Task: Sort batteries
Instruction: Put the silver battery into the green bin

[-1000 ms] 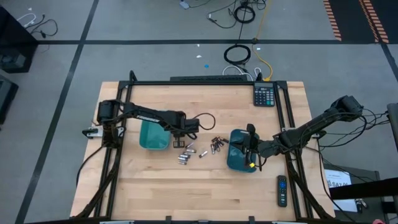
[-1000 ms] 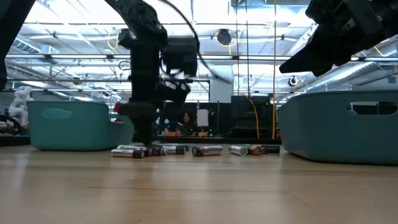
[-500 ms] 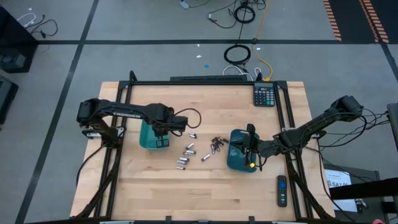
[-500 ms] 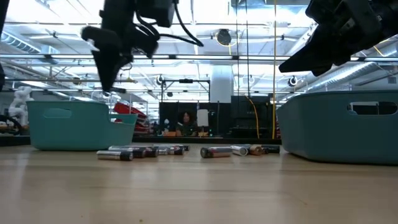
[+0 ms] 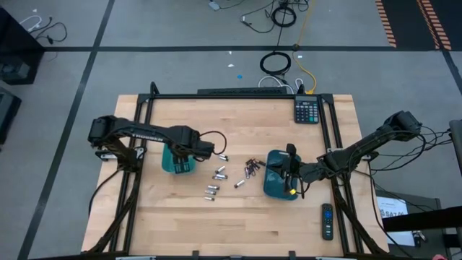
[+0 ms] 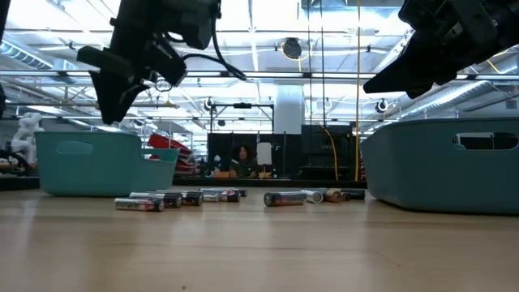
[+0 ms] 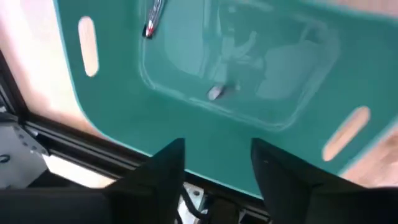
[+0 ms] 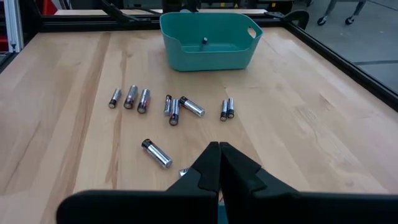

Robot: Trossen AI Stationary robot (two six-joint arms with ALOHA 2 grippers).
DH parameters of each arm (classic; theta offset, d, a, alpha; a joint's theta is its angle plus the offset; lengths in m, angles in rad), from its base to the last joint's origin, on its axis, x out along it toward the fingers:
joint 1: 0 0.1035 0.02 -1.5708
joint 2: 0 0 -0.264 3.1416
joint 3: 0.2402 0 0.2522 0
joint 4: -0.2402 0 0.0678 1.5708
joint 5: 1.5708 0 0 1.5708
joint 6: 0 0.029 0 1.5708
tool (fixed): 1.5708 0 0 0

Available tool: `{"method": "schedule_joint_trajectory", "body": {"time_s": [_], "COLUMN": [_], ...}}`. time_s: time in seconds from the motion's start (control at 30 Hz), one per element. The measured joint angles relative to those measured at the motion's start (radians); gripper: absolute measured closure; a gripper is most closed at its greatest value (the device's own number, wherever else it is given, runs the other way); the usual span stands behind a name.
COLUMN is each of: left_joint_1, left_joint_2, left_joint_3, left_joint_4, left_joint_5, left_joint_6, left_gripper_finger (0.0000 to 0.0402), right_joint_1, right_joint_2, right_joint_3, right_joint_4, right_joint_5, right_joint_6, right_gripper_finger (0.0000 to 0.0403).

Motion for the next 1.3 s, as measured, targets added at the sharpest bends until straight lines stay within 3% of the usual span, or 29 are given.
{"method": "schedule_joint_trajectory", "body": {"time_s": [0.27,0.6,1.0,1.3], "left_joint_1": [-0.175,-0.427,-0.456,-0.459], "left_joint_2": [-0.031,0.140,0.253,0.276], "left_joint_3": [0.072,0.059,0.059,0.059], "left_joint_4": [0.258,0.467,0.614,0.639], "left_joint_5": [-0.027,-0.050,-0.021,0.025], "left_joint_6": [0.019,0.047,0.048,0.074], "left_gripper_finger": [0.0179,0.0181,0.0235,0.0247], "right_joint_1": [0.000,0.000,0.000,0.000], "right_joint_2": [0.000,0.000,0.000,0.000], "right_joint_3": [0.000,0.000,0.000,0.000], "right_joint_4": [-0.001,-0.003,0.001,0.001], "right_joint_5": [0.000,0.000,0.000,0.000], "right_joint_6": [-0.002,0.003,0.012,0.010], "right_gripper_finger": [0.0403,0.0403,0.0403,0.0403]}}
